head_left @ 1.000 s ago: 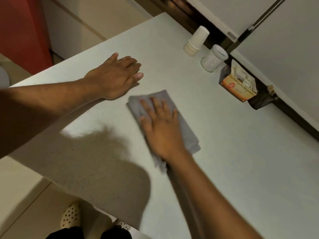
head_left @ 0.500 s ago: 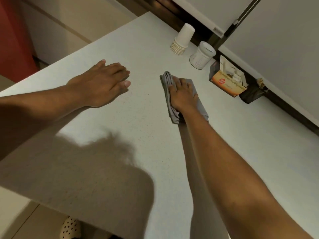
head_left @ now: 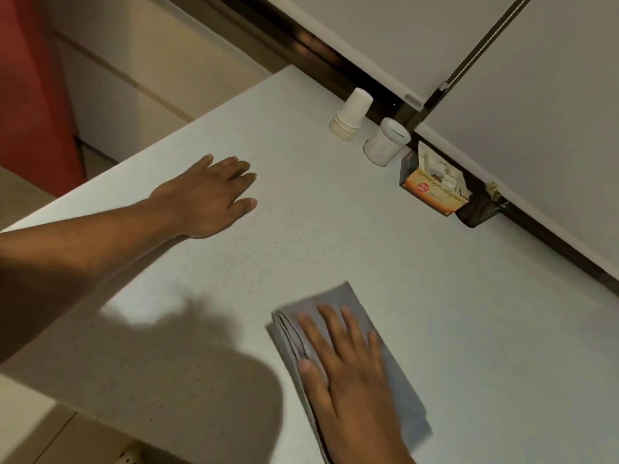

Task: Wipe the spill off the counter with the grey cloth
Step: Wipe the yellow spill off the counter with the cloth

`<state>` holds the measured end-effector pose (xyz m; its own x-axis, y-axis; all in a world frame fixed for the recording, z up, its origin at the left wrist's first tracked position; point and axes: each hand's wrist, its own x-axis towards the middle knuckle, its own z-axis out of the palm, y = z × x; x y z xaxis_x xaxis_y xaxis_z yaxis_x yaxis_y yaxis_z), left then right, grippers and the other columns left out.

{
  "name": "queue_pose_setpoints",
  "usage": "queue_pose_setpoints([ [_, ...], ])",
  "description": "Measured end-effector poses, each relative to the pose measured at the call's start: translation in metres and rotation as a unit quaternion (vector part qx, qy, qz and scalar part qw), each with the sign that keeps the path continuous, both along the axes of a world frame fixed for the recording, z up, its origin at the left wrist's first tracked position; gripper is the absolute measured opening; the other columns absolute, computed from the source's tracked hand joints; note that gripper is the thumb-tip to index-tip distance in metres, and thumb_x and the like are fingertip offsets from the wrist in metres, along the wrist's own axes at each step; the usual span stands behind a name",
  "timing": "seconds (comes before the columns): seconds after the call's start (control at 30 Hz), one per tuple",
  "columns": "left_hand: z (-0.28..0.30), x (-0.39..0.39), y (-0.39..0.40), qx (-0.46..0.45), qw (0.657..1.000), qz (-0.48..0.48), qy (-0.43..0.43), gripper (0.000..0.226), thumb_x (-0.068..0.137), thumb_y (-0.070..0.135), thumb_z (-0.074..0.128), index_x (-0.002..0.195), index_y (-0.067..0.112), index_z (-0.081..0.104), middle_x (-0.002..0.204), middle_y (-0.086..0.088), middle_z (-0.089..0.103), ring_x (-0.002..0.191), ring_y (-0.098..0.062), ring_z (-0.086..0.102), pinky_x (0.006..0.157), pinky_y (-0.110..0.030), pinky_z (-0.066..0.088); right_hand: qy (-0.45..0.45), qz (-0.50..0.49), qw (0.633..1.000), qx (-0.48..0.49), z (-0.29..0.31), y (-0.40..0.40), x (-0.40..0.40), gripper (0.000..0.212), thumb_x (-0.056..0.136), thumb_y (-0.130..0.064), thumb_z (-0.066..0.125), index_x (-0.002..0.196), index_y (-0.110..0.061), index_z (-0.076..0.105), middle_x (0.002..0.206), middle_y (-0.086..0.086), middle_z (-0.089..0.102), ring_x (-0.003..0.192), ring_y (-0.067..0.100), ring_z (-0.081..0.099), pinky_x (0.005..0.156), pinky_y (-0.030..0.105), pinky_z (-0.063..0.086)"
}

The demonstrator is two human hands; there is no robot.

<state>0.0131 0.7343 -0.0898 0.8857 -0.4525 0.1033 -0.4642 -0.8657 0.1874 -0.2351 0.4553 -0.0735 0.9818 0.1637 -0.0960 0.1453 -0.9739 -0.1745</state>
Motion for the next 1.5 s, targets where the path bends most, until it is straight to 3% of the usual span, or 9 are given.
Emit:
queue_pose_setpoints([
  [0.17, 0.002, -0.001, 0.0, 0.005, 1.0, -0.001, -0.009, 0.073, 0.108, 0.056, 0.02, 0.167, 0.012, 0.027, 0.176, -0.011, 0.024, 0.165, -0.029, 0.017, 0.133, -0.052, 0.013, 0.009, -0.103, 0.994, 0.02, 0.014, -0.072, 0.03, 0.047, 0.103, -0.065, 0.012, 0.15, -0.069, 0.012, 0.168, -0.031, -0.001, 0.16, 0.002, -0.005, 0.13, 0.039, -0.002],
  [0.3, 0.003, 0.001, -0.001, 0.009, 1.0, 0.002, -0.004, 0.075, 0.107, 0.057, 0.017, 0.167, 0.013, 0.025, 0.176, -0.01, 0.023, 0.165, -0.027, 0.016, 0.133, -0.052, 0.013, -0.023, -0.154, 0.988, 0.0, 0.023, -0.111, 0.144, 0.057, 0.11, -0.052, 0.017, 0.164, -0.037, 0.024, 0.173, 0.0, 0.024, 0.16, 0.023, 0.017, 0.127, 0.059, 0.015],
  [0.4, 0.003, 0.0, -0.002, 0.003, 1.0, 0.007, 0.003, 0.074, 0.108, 0.056, 0.018, 0.168, 0.014, 0.024, 0.177, -0.01, 0.021, 0.165, -0.026, 0.014, 0.134, -0.051, 0.01, -0.017, -0.169, 0.985, -0.006, 0.021, -0.083, 0.217, 0.056, 0.111, -0.045, 0.023, 0.165, -0.03, 0.025, 0.171, 0.003, 0.026, 0.158, 0.026, 0.018, 0.125, 0.062, 0.015],
  [0.73, 0.003, 0.0, -0.001, -0.006, 1.0, 0.0, -0.001, 0.07, 0.109, 0.053, 0.024, 0.166, 0.014, 0.028, 0.176, -0.011, 0.024, 0.164, -0.027, 0.018, 0.131, -0.051, 0.012, -0.009, 0.128, 0.991, 0.029, -0.001, 0.114, 0.091, 0.058, 0.108, -0.061, 0.017, 0.163, -0.044, 0.018, 0.176, -0.007, 0.011, 0.163, 0.02, -0.008, 0.126, 0.056, -0.017],
  [0.83, 0.004, -0.001, 0.002, -0.014, 1.0, -0.007, -0.002, 0.071, 0.108, 0.055, 0.022, 0.165, 0.013, 0.029, 0.175, -0.012, 0.026, 0.163, -0.027, 0.019, 0.131, -0.052, 0.013, -0.016, 0.14, 0.989, 0.051, 0.001, 0.103, 0.073, 0.055, 0.108, -0.062, 0.019, 0.161, -0.047, 0.024, 0.174, -0.011, 0.019, 0.163, 0.017, -0.001, 0.128, 0.054, -0.01],
  [1.03, 0.006, -0.002, 0.003, -0.006, 1.0, -0.014, -0.016, 0.069, 0.109, 0.053, 0.024, 0.162, 0.01, 0.034, 0.171, -0.013, 0.033, 0.16, -0.029, 0.026, 0.129, -0.054, 0.022, -0.054, -0.096, 0.994, -0.021, 0.011, -0.022, 0.157, 0.049, 0.112, -0.046, 0.031, 0.159, -0.035, 0.039, 0.167, 0.0, 0.037, 0.154, 0.028, 0.032, 0.122, 0.054, 0.028],
  [1.2, 0.004, 0.0, 0.002, -0.011, 0.999, -0.019, -0.032, 0.07, 0.108, 0.054, 0.023, 0.159, 0.008, 0.039, 0.169, -0.015, 0.038, 0.157, -0.032, 0.033, 0.127, -0.056, 0.025, -0.02, -0.249, 0.968, 0.001, 0.031, -0.135, 0.199, 0.053, 0.111, -0.042, 0.032, 0.16, -0.024, 0.039, 0.166, 0.007, 0.038, 0.151, 0.034, 0.035, 0.119, 0.061, 0.031],
  [1.33, 0.001, 0.002, 0.001, -0.011, 0.999, -0.021, -0.043, 0.071, 0.107, 0.053, 0.023, 0.157, 0.007, 0.042, 0.166, -0.017, 0.042, 0.154, -0.034, 0.037, 0.124, -0.057, 0.03, -0.025, -0.19, 0.981, -0.016, 0.024, -0.093, 0.181, 0.051, 0.112, -0.044, 0.028, 0.163, -0.035, 0.031, 0.17, 0.001, 0.032, 0.154, 0.027, 0.032, 0.125, 0.06, 0.017],
  [1.5, 0.0, 0.003, -0.001, -0.016, 0.999, -0.017, -0.039, 0.069, 0.107, 0.052, 0.026, 0.158, 0.008, 0.041, 0.167, -0.016, 0.041, 0.156, -0.032, 0.035, 0.125, -0.056, 0.027, -0.041, 0.026, 0.999, 0.014, 0.001, -0.008, 0.119, 0.052, 0.112, -0.048, 0.029, 0.163, -0.038, 0.03, 0.173, -0.006, 0.024, 0.161, 0.022, 0.012, 0.129, 0.056, 0.0],
])
